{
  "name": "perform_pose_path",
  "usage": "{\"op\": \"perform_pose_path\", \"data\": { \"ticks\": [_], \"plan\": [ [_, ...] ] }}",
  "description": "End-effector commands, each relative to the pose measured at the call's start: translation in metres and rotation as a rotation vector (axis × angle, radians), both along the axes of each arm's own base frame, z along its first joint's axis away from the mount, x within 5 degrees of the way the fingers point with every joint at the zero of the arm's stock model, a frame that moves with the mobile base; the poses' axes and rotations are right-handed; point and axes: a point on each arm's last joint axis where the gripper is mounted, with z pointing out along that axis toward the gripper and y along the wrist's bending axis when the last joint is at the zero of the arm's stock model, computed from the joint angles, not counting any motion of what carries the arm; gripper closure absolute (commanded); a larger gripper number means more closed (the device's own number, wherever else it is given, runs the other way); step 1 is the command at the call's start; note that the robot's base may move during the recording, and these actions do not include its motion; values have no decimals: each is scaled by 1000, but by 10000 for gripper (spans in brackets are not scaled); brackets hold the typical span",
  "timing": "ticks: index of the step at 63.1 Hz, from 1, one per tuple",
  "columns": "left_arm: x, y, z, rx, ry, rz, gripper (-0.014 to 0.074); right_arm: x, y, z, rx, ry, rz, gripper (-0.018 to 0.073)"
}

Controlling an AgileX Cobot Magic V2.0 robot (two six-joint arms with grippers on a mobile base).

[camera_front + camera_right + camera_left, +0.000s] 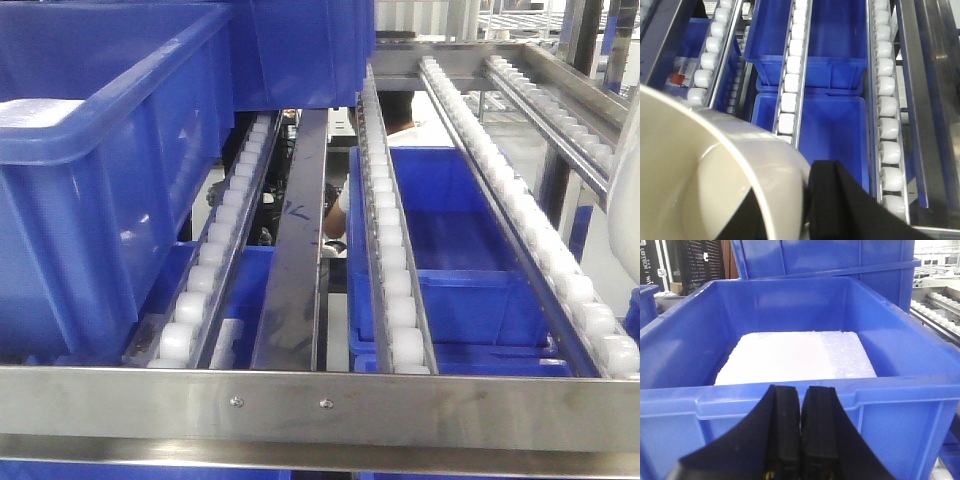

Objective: Move white bin to right shelf second layer
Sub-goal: 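Raise the white bin with the right gripper above the roller rails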

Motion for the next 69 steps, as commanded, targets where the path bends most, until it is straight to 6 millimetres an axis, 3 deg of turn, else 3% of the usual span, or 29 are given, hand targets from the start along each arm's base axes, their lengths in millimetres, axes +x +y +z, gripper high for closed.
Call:
{"op": "perform_pose_path", "data": {
  "ticks": [1, 69],
  "plan": [
    [0, 0, -3, -23, -63, 3, 512, 4, 0, 18, 13, -122, -2, 504],
    [0, 0, -3, -23, -63, 3, 512, 4, 0, 19, 14, -126, -2, 504]
  ]
}}
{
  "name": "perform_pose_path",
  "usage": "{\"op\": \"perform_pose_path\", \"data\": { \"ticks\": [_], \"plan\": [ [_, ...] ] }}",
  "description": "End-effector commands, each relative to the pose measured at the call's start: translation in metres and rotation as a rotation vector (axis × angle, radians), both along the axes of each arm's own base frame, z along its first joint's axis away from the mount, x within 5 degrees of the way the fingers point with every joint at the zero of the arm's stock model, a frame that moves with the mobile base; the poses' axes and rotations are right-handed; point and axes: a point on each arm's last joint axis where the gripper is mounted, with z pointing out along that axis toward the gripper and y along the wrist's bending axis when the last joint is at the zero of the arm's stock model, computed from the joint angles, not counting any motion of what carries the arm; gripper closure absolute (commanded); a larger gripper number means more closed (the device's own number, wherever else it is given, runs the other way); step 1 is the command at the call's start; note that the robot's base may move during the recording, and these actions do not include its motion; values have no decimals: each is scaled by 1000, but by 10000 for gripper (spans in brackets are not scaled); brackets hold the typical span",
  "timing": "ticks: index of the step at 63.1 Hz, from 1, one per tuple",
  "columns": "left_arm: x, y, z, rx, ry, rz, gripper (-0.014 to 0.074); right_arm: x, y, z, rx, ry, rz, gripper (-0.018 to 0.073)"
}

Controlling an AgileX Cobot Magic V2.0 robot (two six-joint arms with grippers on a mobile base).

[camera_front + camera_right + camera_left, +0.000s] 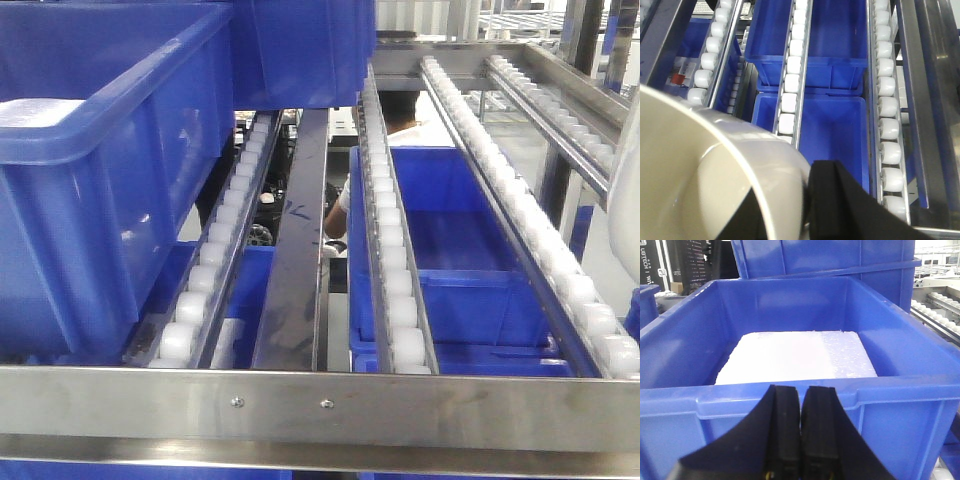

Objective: Move white bin to right shelf second layer
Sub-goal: 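Raise the white bin with the right gripper above the roller rails, then lower the white bin onto the second-tier rollers with the right gripper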

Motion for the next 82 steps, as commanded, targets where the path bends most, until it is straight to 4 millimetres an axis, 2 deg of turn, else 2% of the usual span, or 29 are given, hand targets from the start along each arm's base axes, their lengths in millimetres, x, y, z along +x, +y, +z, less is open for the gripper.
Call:
{"op": "perform_pose_path", "data": {
  "ticks": [1, 22, 28, 42, 55, 63, 73, 82],
  "plan": [
    [0, 0, -3, -23, -63, 3, 512, 4, 0, 19, 14, -126, -2, 504],
    [0, 0, -3, -23, -63, 3, 512, 6, 1, 23, 26, -178, 0, 504],
    [0, 0, -3, -23, -63, 3, 512, 12, 2, 24, 31, -192, 1, 504],
    [0, 0, -3, -23, -63, 3, 512, 56, 12, 22, 26, -135, 36, 504],
    [0, 0, -3, -23, -63, 3, 512, 103, 33, 28, -69, -83, 148, 504],
    [0, 0, -3, -23, -63, 3, 512, 128, 39, 28, -102, -49, 165, 505],
    [0, 0, -3, -23, -63, 3, 512, 150, 43, 20, -108, -4, 168, 505],
    [0, 0, -3, -23, -63, 3, 512, 161, 46, 6, -112, 35, 170, 505]
  ]
}}
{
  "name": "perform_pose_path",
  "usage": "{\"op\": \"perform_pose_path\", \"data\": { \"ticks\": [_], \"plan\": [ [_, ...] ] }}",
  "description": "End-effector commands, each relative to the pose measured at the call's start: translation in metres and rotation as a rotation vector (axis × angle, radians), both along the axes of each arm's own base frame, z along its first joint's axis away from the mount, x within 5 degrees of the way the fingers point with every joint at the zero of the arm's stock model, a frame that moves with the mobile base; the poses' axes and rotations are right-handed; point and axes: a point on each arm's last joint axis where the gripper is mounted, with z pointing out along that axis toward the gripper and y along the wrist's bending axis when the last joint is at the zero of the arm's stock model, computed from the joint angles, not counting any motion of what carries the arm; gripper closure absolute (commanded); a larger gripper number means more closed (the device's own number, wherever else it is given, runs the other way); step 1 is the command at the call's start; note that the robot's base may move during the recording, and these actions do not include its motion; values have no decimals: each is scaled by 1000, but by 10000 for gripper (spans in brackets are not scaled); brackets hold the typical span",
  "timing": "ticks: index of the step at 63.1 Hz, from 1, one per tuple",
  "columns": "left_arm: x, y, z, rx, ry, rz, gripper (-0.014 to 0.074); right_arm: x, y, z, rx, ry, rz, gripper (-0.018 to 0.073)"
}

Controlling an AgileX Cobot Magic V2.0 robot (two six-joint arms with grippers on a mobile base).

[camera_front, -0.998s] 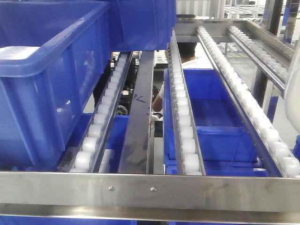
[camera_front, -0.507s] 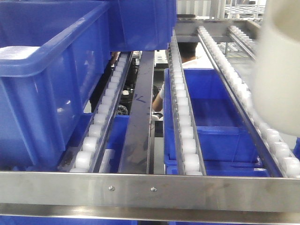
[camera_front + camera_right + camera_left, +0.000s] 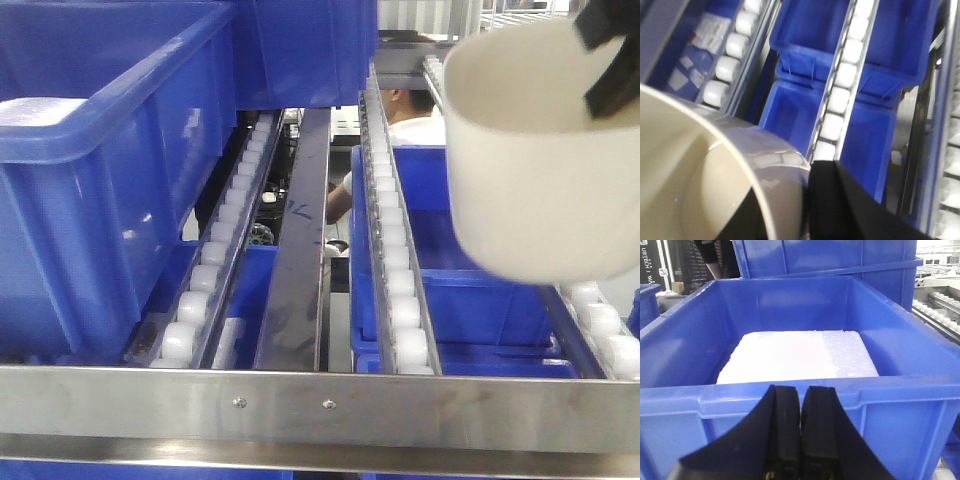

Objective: Move white bin to right shelf second layer
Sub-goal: 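Lower the white bin onto the second-tier rollers with the right gripper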

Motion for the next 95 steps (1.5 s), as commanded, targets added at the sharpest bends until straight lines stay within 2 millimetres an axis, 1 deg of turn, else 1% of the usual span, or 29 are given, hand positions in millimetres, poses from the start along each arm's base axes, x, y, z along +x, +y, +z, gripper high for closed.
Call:
{"op": "perform_pose_path", "data": {
  "ticks": [1, 24, 50, 68, 73, 84, 95],
  "plan": [
    [0, 0, -3, -23, -63, 3, 512, 10, 2, 18, 26, -122, 3, 505],
    [0, 0, -3, -23, -63, 3, 512, 29, 7, -11, 33, -43, -6, 505],
    [0, 0, -3, -23, -63, 3, 512, 40, 11, -34, 26, 27, -5, 505],
    [0, 0, -3, -23, -63, 3, 512, 39, 22, -34, 34, 8, 26, 505],
    [0, 0, -3, -23, -63, 3, 512, 37, 24, -37, 33, 13, 37, 505],
    [0, 0, -3, -23, -63, 3, 512, 29, 23, -49, 30, 26, 38, 505],
    [0, 0, -3, -23, -63, 3, 512, 19, 20, -50, 39, -12, 38, 505]
  ]
}}
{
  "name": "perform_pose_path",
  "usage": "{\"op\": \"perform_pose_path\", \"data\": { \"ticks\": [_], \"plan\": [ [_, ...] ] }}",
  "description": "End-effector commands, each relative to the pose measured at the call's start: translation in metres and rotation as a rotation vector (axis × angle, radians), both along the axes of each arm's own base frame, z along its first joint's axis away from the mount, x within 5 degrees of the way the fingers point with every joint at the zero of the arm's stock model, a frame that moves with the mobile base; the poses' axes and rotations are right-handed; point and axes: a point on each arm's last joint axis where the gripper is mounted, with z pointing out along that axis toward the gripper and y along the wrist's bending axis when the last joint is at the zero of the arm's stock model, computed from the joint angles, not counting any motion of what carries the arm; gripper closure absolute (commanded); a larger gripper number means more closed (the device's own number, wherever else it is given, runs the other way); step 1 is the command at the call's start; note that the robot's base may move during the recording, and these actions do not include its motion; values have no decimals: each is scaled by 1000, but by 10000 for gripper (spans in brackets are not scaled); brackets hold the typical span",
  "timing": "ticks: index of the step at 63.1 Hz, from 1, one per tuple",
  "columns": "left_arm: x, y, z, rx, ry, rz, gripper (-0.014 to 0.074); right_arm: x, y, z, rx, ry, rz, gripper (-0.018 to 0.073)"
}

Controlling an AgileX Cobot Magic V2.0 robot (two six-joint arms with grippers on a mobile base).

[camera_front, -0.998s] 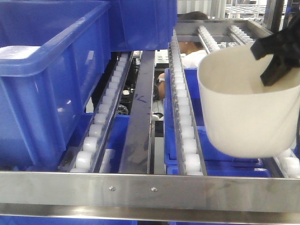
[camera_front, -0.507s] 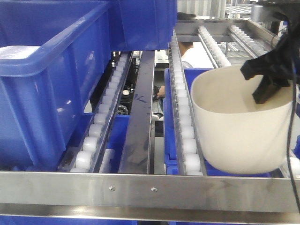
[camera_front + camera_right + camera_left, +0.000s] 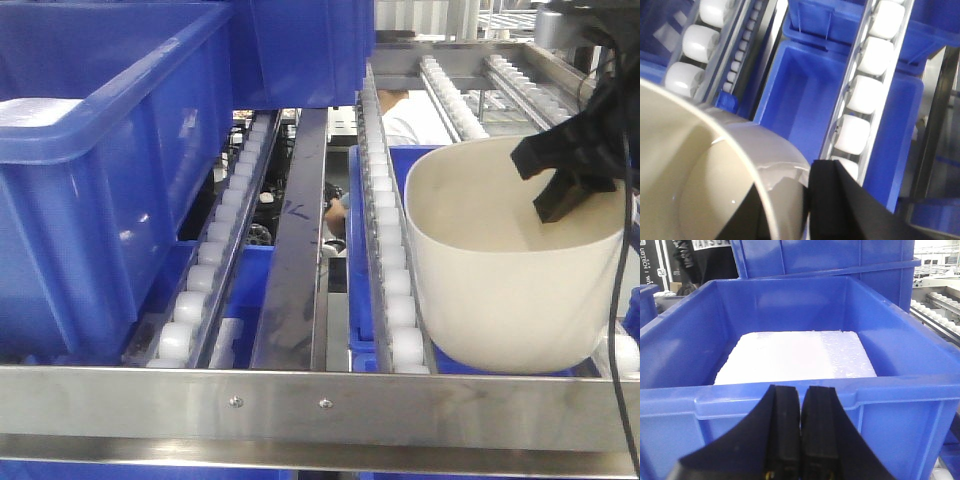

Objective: Move white bin to right shelf second layer
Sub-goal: 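Lower the white bin onto the second-tier rollers with the right gripper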

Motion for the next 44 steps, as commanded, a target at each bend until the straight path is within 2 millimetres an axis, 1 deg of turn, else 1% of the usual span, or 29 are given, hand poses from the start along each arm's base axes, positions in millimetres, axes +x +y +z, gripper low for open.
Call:
{"op": "perform_pose_path", "data": {
  "ticks": [1, 29, 44],
  "plan": [
    [0, 0, -3, -23, -63, 3, 512, -3, 2, 17, 42, -113, 0, 505],
    [0, 0, -3, -23, -63, 3, 512, -14, -1, -1, 38, -102, -1, 505],
    [0, 0, -3, -23, -63, 3, 512, -16, -2, -3, 42, -112, -2, 504]
  ]
}}
